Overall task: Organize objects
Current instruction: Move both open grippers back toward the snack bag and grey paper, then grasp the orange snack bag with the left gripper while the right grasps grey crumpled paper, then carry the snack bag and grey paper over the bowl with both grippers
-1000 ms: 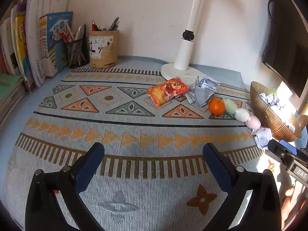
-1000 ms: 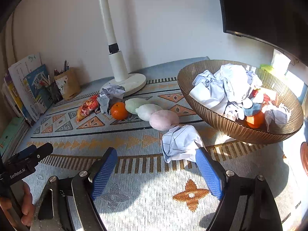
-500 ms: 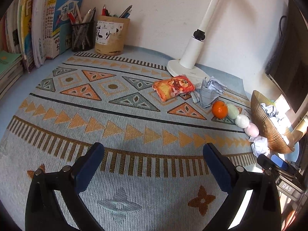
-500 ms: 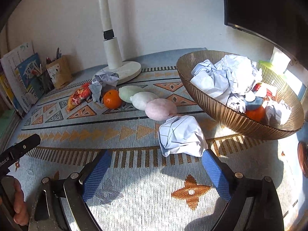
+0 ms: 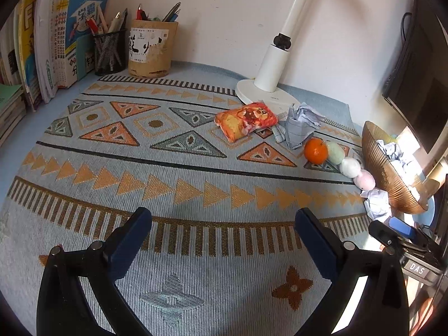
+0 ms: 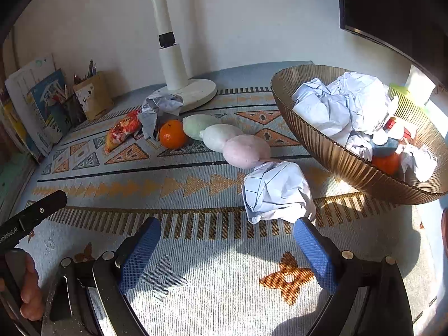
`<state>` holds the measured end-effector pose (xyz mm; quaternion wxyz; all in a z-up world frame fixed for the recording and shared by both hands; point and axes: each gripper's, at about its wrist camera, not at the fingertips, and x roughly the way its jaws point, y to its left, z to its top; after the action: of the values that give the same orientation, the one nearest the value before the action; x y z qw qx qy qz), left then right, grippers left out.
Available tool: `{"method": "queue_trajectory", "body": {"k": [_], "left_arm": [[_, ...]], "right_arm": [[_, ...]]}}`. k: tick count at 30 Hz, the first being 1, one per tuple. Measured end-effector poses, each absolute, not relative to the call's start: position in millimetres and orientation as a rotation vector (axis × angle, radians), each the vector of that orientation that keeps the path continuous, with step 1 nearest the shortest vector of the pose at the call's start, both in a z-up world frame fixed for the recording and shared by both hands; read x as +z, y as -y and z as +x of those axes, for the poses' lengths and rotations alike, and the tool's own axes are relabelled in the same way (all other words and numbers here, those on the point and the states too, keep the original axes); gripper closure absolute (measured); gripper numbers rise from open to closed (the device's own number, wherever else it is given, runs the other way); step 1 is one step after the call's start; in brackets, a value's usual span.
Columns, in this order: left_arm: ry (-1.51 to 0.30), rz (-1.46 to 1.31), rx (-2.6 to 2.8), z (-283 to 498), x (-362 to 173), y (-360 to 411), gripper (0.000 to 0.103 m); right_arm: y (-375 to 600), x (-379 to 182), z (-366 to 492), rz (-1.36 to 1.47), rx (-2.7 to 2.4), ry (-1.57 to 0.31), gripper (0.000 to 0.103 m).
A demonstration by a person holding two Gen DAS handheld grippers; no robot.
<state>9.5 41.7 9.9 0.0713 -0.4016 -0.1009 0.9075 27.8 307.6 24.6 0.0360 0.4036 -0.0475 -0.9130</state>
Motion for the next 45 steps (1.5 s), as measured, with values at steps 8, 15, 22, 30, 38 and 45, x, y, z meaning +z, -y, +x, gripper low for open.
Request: {"method": "queue_trajectory", "body": {"k": [8,15,22,30,38,45], "left_arm": [[0.036,-1.158,2.623,-57,49,-34,0.001],[-0.165,-1.159,2.464,-122,25,-60,0.002],[-0.202,-1.247,2.321,-154,-2,-78,0.01],[-0.086,-1.233,2.346,-151,0,-63,0.059],[0.044,-1.201,2.387,-89,23,-49,0.061],[0.157,-1.375,2.531,-2,20,-50,0.061]], "right_arm": [[-268,91,-31,1.15,-2.635,0.148,0.004],[-247,68,-121,1.251,-2.591,0.158,0.004],[-249,30,-159,1.341,-2.522,0.196,0.006],[-250,33,-155,1.267,-2.505,0.254,0.057],[-270,91,-71,1.104,-2.525,0.34,0.057],[-278,71,14,1.222,-2.504,0.306,0.056]]}}
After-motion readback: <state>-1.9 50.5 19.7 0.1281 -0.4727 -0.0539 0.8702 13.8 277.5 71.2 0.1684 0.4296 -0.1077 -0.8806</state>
